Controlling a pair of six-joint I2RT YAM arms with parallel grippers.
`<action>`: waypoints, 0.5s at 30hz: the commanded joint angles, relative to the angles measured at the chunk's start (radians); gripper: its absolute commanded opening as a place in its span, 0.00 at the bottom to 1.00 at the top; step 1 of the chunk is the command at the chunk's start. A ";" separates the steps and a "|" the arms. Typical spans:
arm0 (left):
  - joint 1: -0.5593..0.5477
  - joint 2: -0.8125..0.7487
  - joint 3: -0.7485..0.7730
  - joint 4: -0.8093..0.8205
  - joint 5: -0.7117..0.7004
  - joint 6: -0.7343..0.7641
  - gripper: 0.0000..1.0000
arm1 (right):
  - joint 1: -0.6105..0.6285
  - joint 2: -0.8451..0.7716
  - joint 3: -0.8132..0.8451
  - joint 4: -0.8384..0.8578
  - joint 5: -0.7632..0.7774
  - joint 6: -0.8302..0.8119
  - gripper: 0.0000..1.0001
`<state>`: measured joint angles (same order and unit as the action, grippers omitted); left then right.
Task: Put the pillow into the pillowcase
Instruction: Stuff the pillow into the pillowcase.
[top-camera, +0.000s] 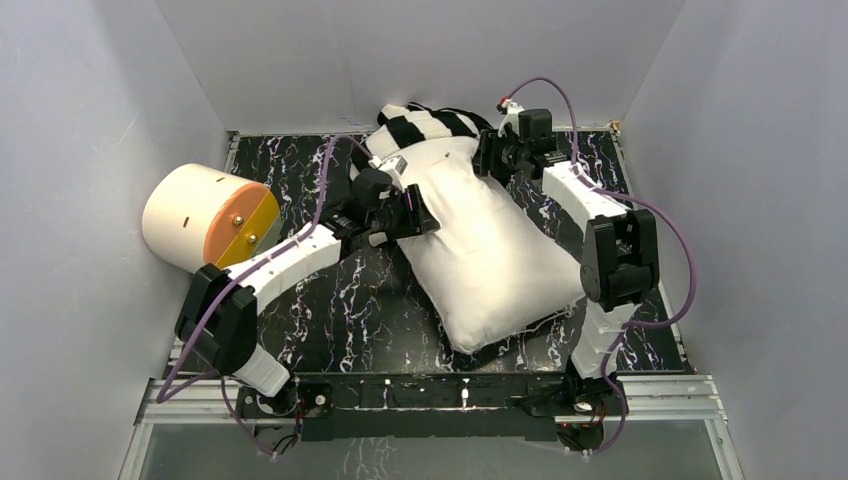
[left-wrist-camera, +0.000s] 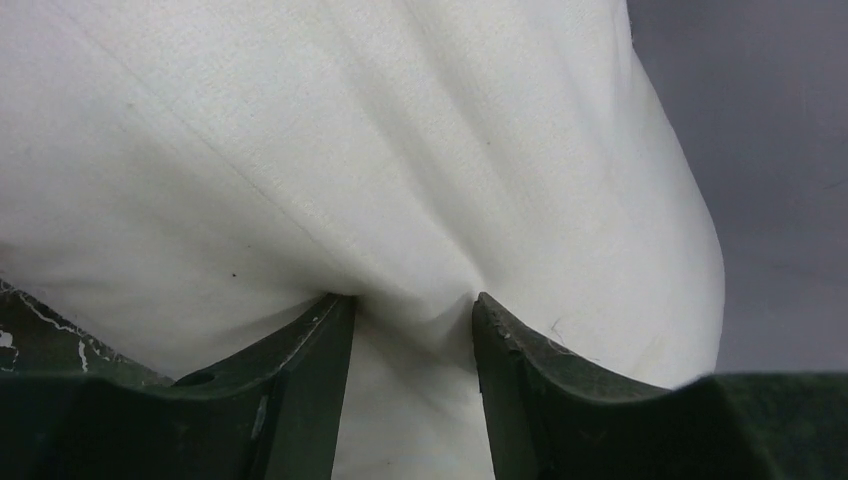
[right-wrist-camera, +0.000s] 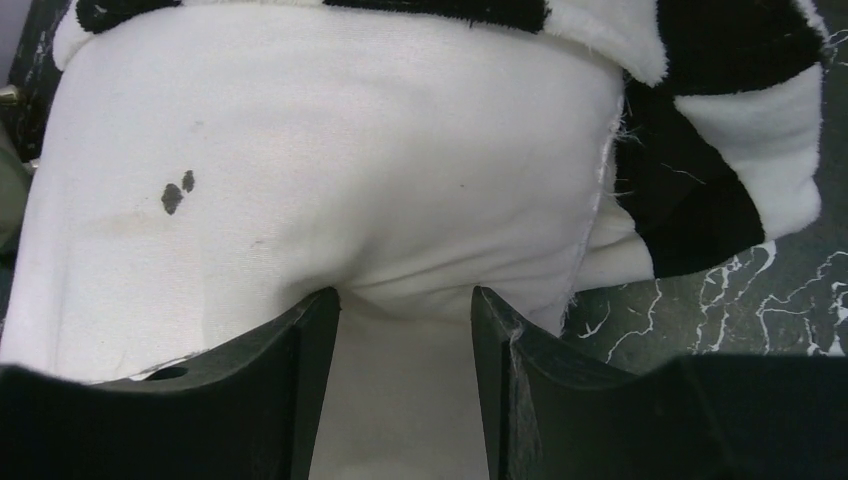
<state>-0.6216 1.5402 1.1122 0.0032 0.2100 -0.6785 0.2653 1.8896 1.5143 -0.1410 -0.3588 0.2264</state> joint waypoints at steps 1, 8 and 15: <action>0.005 -0.019 0.097 -0.115 -0.064 0.062 0.49 | 0.020 -0.023 0.106 -0.093 0.076 -0.070 0.64; 0.214 -0.058 0.202 -0.254 -0.152 0.219 0.56 | 0.019 -0.105 0.302 -0.426 0.312 -0.091 0.79; 0.342 0.077 0.275 -0.100 -0.146 0.407 0.60 | 0.252 -0.187 0.195 -0.150 0.351 -0.207 0.86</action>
<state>-0.3077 1.5452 1.3323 -0.2111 0.0387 -0.3878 0.3187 1.7027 1.7565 -0.4904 -0.0830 0.1699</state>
